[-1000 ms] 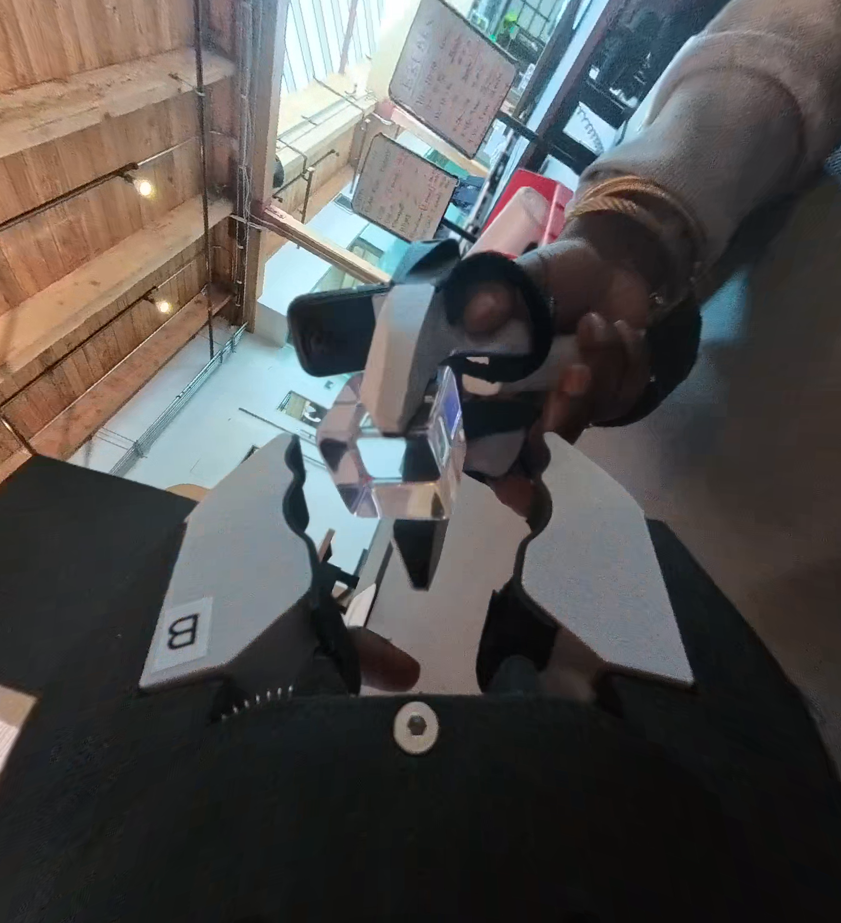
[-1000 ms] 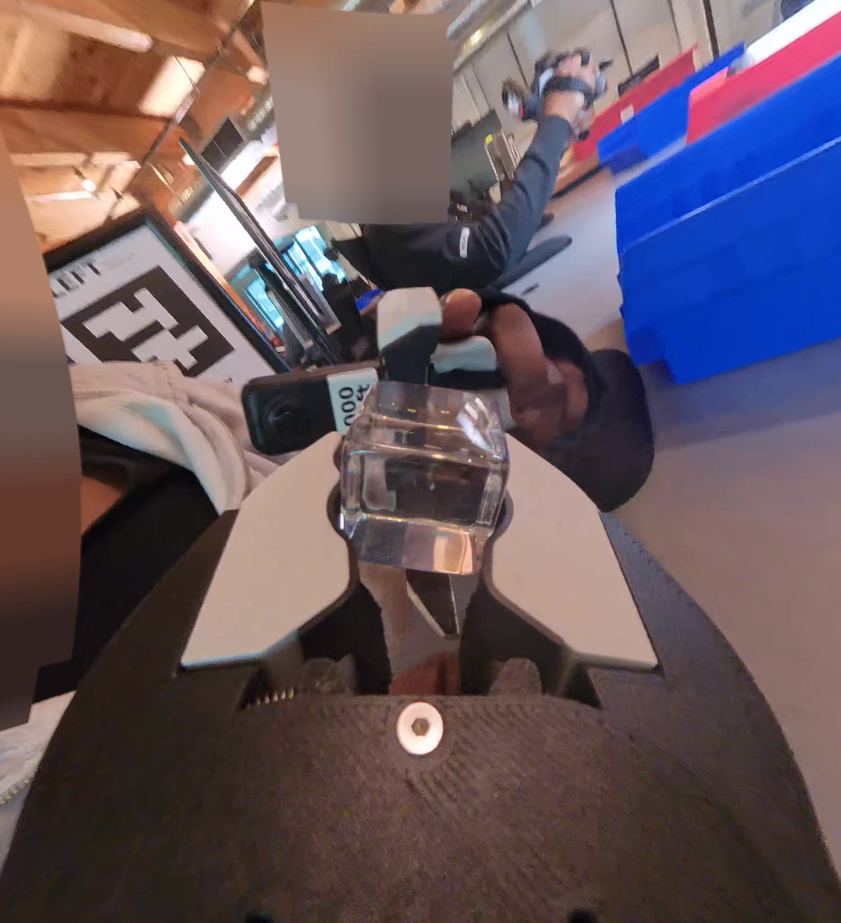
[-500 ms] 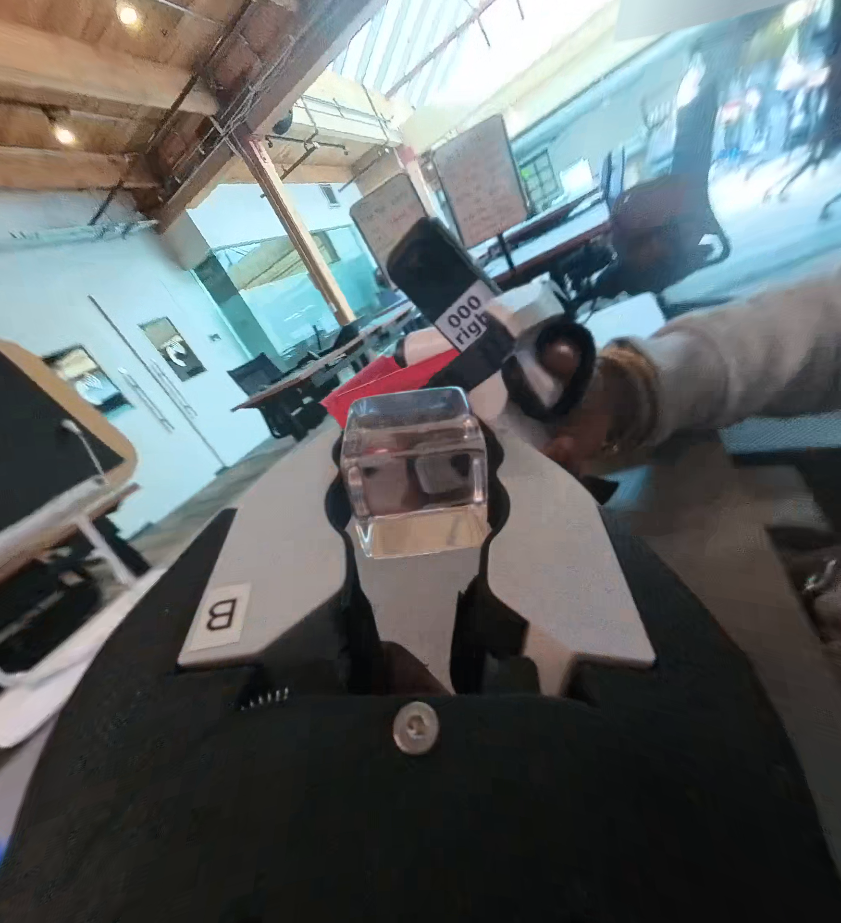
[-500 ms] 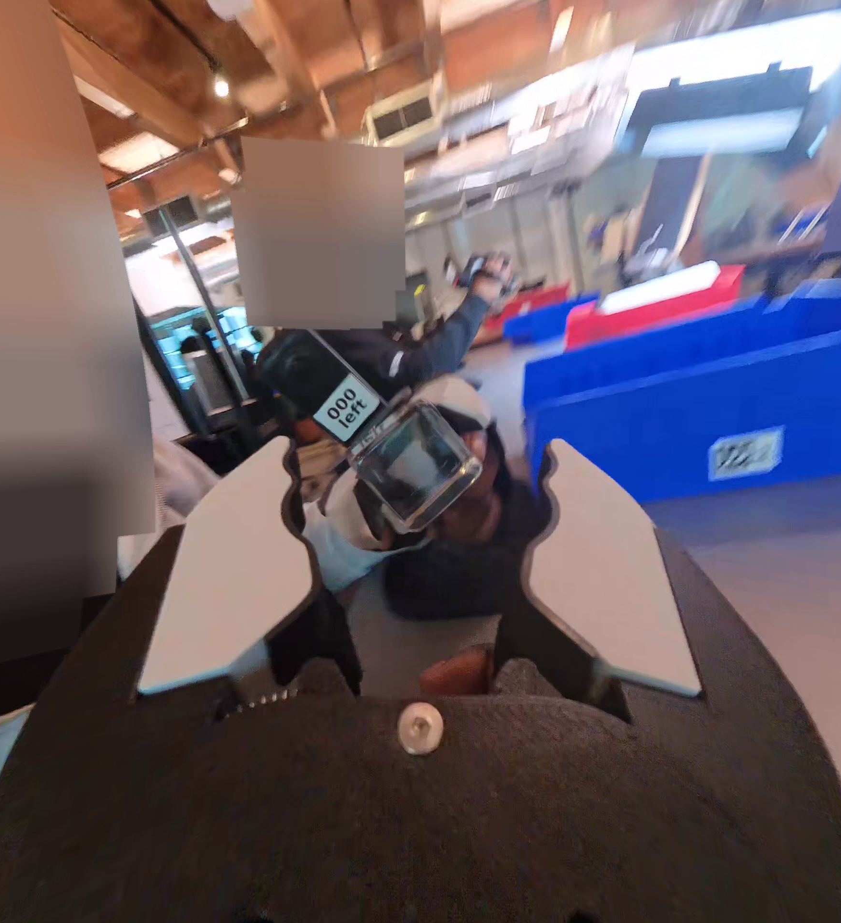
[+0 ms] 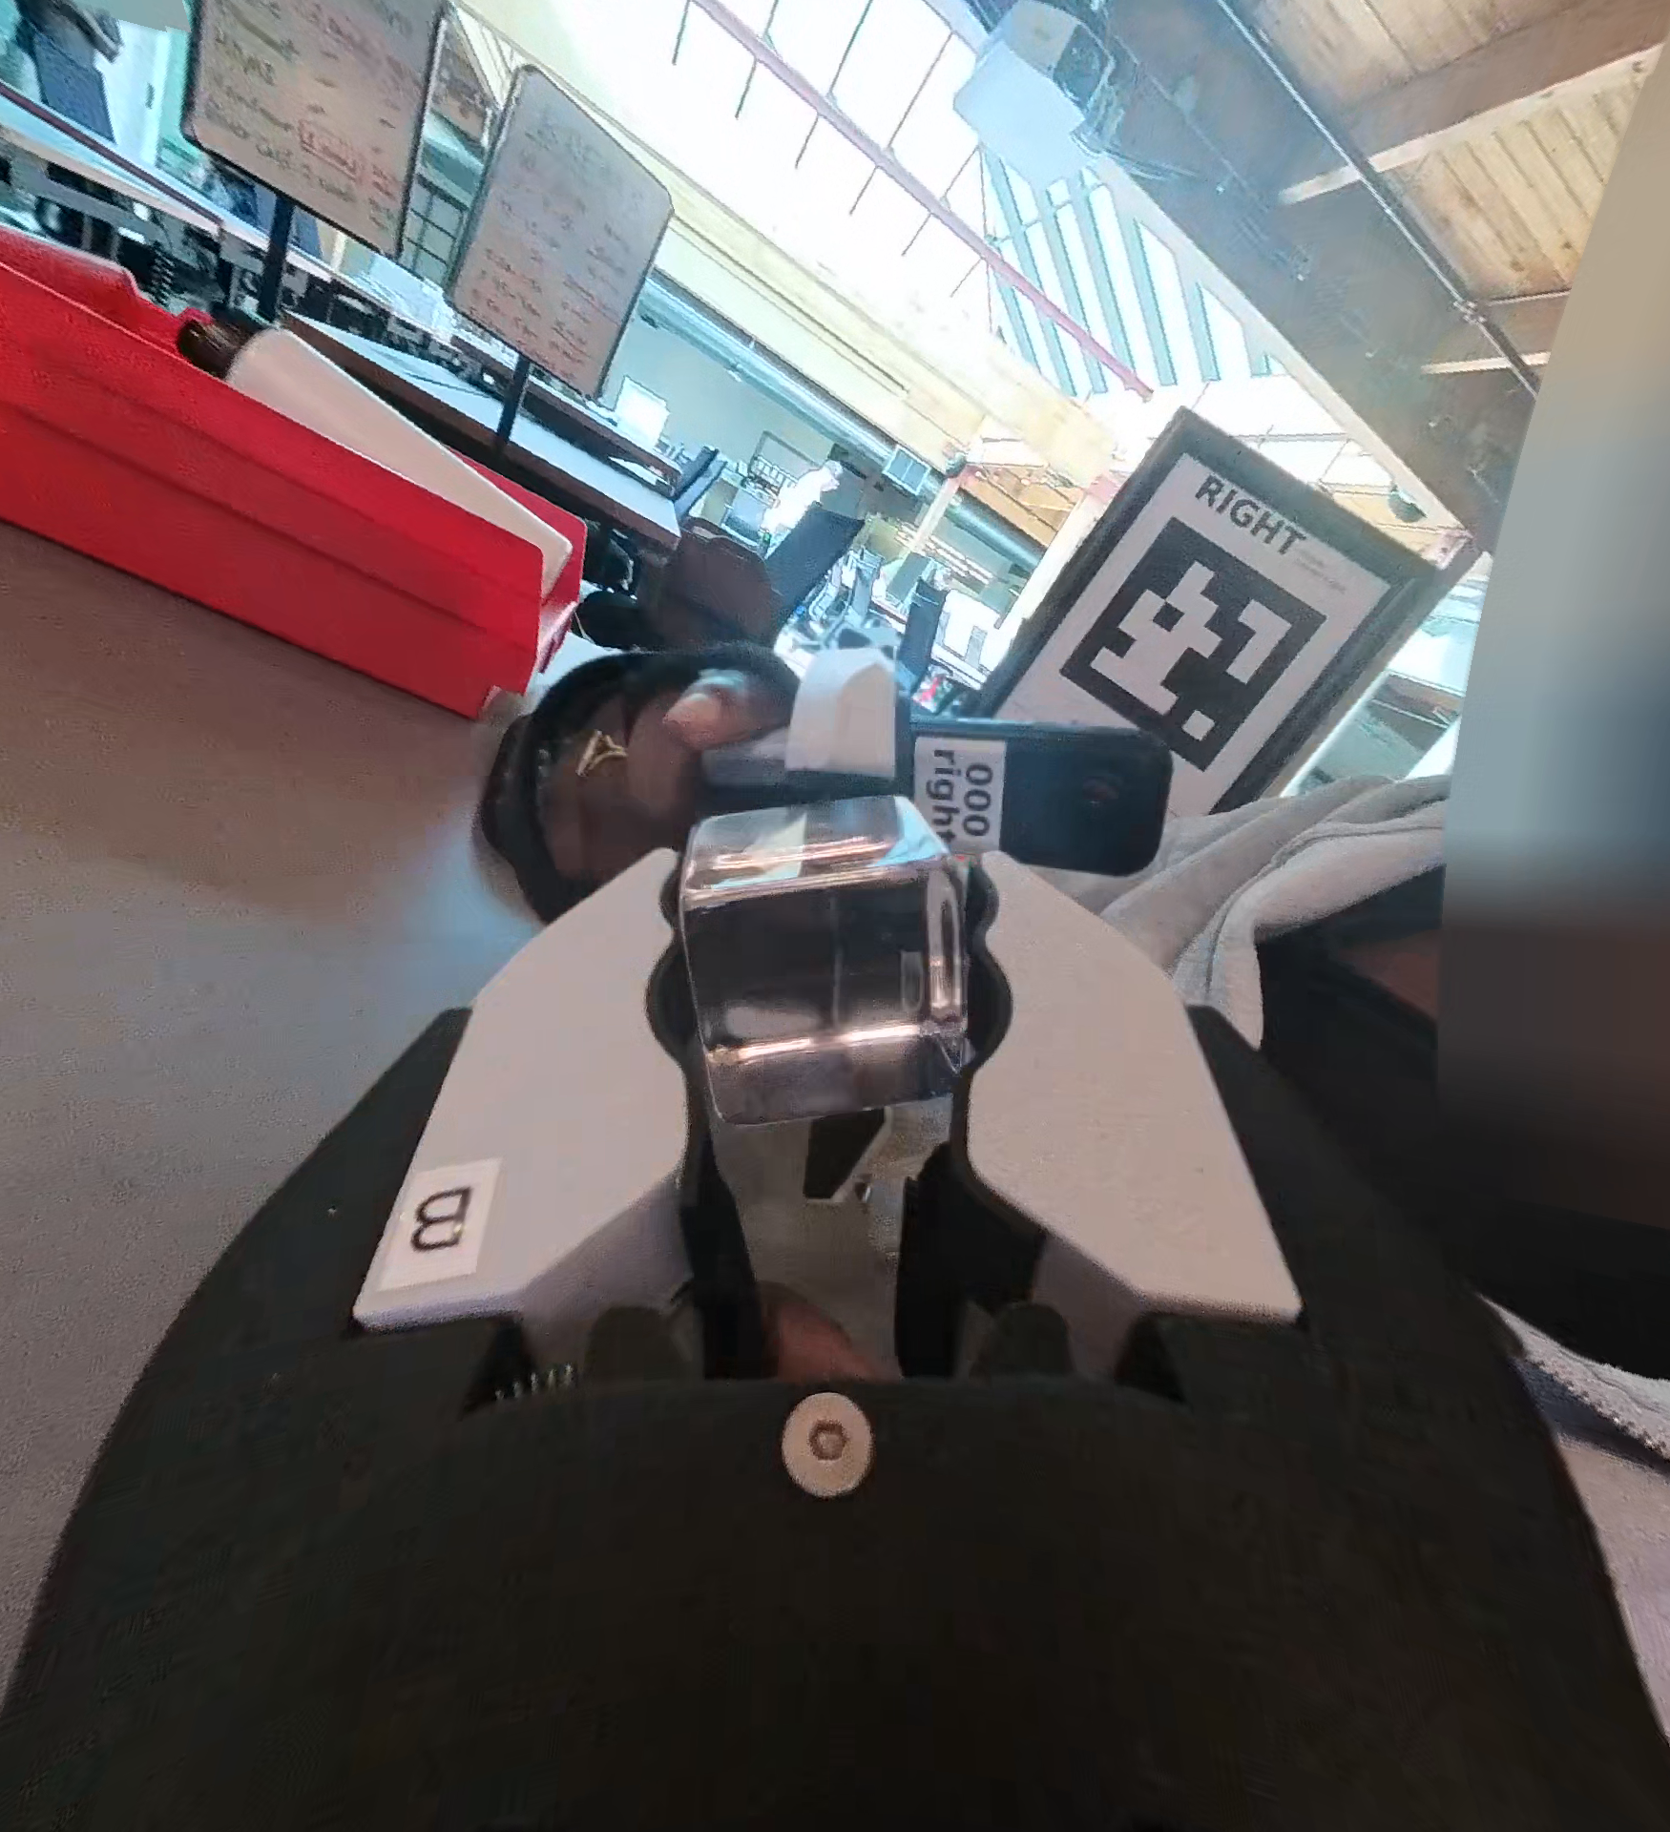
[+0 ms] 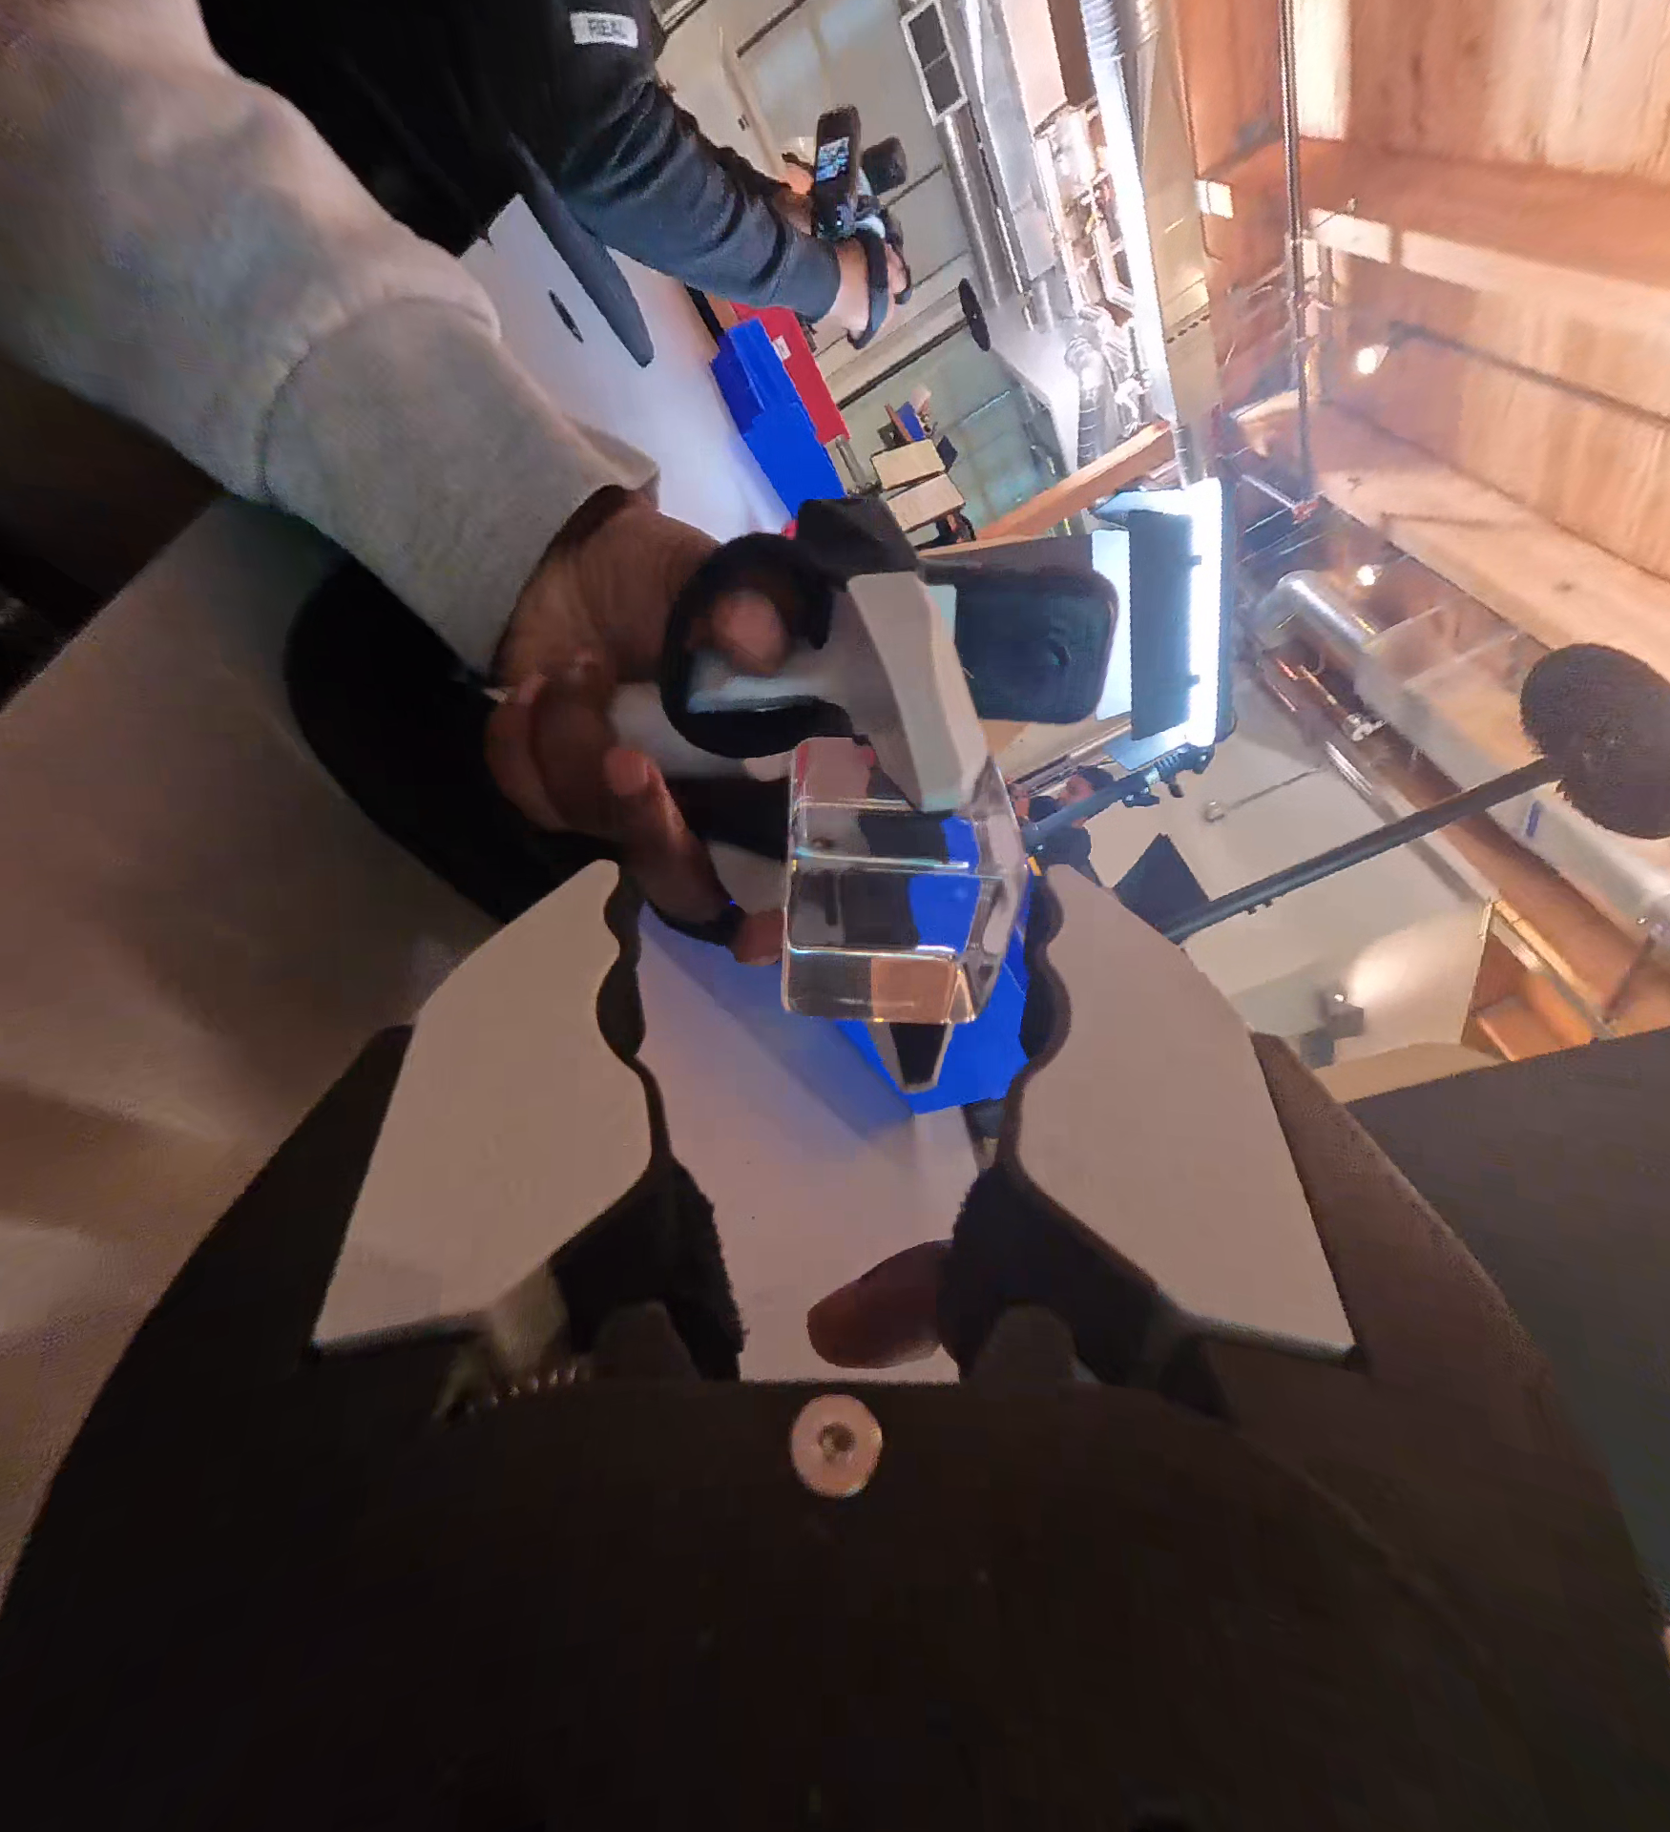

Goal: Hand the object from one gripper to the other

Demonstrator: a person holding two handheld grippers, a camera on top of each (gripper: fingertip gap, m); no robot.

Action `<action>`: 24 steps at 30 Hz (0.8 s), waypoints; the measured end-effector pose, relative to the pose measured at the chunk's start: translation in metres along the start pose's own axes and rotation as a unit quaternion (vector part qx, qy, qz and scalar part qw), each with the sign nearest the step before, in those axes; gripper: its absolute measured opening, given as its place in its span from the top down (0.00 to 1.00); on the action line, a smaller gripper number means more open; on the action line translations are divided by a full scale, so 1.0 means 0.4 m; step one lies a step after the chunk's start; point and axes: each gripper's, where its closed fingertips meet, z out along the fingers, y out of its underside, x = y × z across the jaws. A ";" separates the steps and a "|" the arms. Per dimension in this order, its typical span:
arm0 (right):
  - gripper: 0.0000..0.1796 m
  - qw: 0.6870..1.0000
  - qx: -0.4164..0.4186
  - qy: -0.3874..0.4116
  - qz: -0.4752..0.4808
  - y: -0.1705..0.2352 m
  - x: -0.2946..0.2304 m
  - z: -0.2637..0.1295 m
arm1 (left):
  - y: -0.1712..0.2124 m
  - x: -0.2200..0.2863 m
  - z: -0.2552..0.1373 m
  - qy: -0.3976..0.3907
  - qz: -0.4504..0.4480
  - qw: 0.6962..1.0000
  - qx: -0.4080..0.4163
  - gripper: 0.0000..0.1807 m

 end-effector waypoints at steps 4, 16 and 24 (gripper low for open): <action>0.74 1.000 0.002 0.017 -0.021 -0.002 0.004 -0.003 | 0.022 0.010 0.016 0.018 -0.012 0.999 -0.024 0.72; 0.75 0.901 0.077 -0.079 0.419 -0.013 0.061 -0.022 | -0.058 0.030 -0.014 -0.168 0.500 0.847 0.065 0.50; 0.75 0.690 0.114 -0.204 0.685 -0.010 0.050 -0.024 | -0.002 -0.044 0.002 -0.271 0.656 0.701 -0.068 0.68</action>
